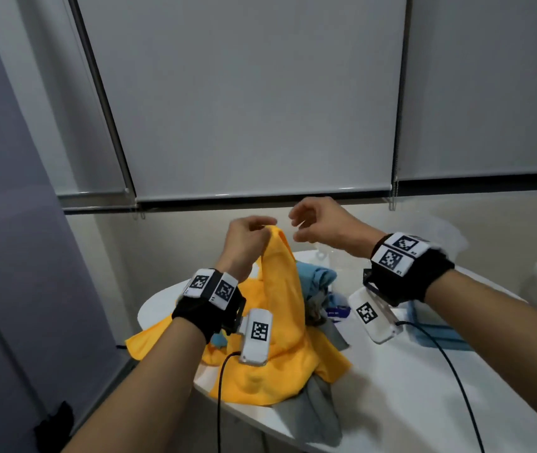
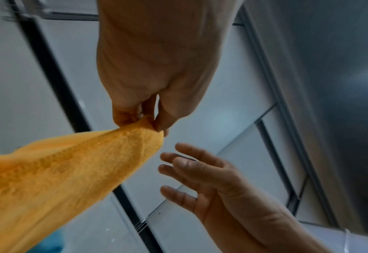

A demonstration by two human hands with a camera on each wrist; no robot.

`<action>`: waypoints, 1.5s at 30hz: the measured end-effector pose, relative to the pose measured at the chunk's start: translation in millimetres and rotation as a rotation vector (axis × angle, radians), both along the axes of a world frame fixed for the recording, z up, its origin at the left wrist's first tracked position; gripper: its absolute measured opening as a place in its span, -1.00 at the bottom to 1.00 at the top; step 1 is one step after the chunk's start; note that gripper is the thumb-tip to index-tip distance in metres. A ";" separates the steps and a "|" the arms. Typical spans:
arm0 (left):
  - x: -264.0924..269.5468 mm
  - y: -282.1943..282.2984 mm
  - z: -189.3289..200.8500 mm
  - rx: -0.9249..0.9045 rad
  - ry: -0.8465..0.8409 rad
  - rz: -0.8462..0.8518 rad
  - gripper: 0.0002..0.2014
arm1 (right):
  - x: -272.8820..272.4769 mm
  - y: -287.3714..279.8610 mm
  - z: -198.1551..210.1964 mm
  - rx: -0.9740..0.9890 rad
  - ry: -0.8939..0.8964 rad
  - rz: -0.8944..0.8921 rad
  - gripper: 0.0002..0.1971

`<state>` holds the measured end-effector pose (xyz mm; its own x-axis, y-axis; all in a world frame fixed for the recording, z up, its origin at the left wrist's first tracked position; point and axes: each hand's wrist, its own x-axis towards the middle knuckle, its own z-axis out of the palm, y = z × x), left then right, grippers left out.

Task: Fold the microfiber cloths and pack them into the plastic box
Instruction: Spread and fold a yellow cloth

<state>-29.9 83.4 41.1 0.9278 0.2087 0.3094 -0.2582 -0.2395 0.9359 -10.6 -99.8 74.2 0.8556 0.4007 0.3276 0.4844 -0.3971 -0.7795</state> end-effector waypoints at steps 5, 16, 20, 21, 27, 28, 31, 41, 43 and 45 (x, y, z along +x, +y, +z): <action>-15.5 -31.4 63.0 0.166 -0.160 -0.218 -0.81 | -4.5 -12.2 23.4 -0.083 -0.028 0.051 -0.77; -13.5 -35.0 67.8 0.794 0.026 -0.215 -0.82 | -8.6 -101.0 84.6 -0.039 -0.147 -0.200 -0.89; -14.0 -29.6 73.1 0.674 0.023 -0.179 -0.82 | -16.5 -144.9 102.8 -0.052 -0.136 -0.299 -0.79; -14.9 -29.1 76.5 0.647 0.002 -0.169 -0.82 | -18.5 -156.7 105.2 -0.033 -0.098 -0.338 -0.75; -14.0 -30.2 99.3 0.592 -0.094 -0.105 -0.85 | -32.1 -224.5 109.4 -0.008 -0.020 -0.409 -0.73; -13.2 -31.5 103.3 0.583 -0.113 -0.088 -0.85 | -33.6 -234.9 108.9 0.000 -0.016 -0.404 -0.73; -12.7 -35.4 112.5 0.502 -0.168 -0.070 -0.87 | -39.9 -262.4 106.5 0.056 -0.012 -0.429 -0.73; -28.0 -50.5 142.5 0.109 -0.353 -0.144 -0.74 | -84.8 -337.3 126.3 0.158 -0.112 -0.418 -0.65; -27.8 -53.9 142.2 0.079 -0.359 -0.160 -0.74 | -91.4 -347.5 127.6 0.155 -0.111 -0.401 -0.66; -24.8 -60.3 130.0 0.084 -0.324 -0.178 -0.77 | -92.2 -353.7 117.2 0.150 -0.092 -0.424 -0.66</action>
